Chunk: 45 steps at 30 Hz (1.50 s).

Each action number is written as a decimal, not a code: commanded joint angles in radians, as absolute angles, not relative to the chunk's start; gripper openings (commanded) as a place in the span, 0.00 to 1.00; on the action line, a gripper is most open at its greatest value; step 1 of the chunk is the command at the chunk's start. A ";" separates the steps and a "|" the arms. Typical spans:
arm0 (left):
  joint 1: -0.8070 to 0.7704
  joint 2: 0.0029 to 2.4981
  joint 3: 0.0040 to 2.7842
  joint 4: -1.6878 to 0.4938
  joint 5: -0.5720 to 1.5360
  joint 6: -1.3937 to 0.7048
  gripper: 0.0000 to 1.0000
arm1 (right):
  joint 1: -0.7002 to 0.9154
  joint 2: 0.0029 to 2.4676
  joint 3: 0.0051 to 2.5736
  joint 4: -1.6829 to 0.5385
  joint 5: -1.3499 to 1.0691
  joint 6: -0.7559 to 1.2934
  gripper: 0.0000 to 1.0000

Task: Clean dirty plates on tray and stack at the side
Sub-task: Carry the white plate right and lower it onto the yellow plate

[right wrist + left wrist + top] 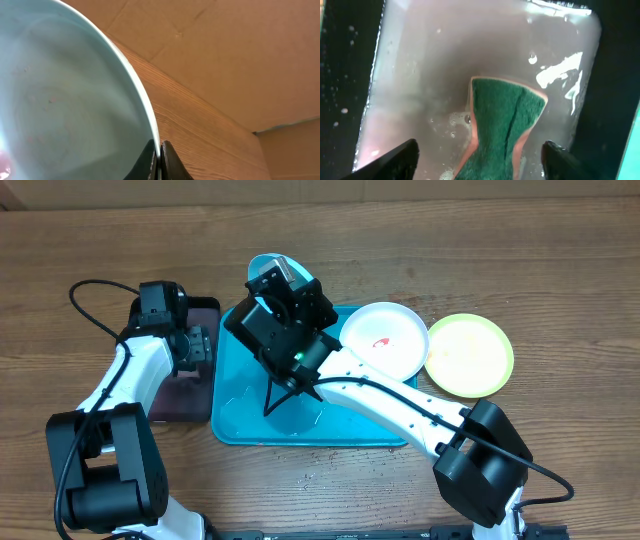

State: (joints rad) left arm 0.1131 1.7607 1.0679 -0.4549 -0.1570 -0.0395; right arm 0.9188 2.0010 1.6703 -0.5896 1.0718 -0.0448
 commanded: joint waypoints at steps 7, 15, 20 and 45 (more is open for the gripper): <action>0.114 1.763 1.082 -0.381 -0.126 -0.060 0.73 | 0.923 1.958 1.705 -0.580 1.111 -0.030 0.04; 0.114 1.856 1.082 -0.323 -0.045 0.001 0.73 | 0.923 1.958 1.705 -0.580 1.110 -0.030 0.04; 0.114 1.883 1.082 -0.297 -0.034 0.023 0.49 | 0.923 1.958 1.705 -0.580 1.110 -0.030 0.04; 0.113 1.806 1.127 -0.476 -0.068 -0.030 0.45 | 0.923 1.958 1.705 -0.580 1.110 -0.030 0.04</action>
State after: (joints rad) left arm 0.1131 1.8259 1.1107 -0.4568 -0.0643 -0.0074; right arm 0.9188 2.0010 1.6703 -0.5892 1.0821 -0.0444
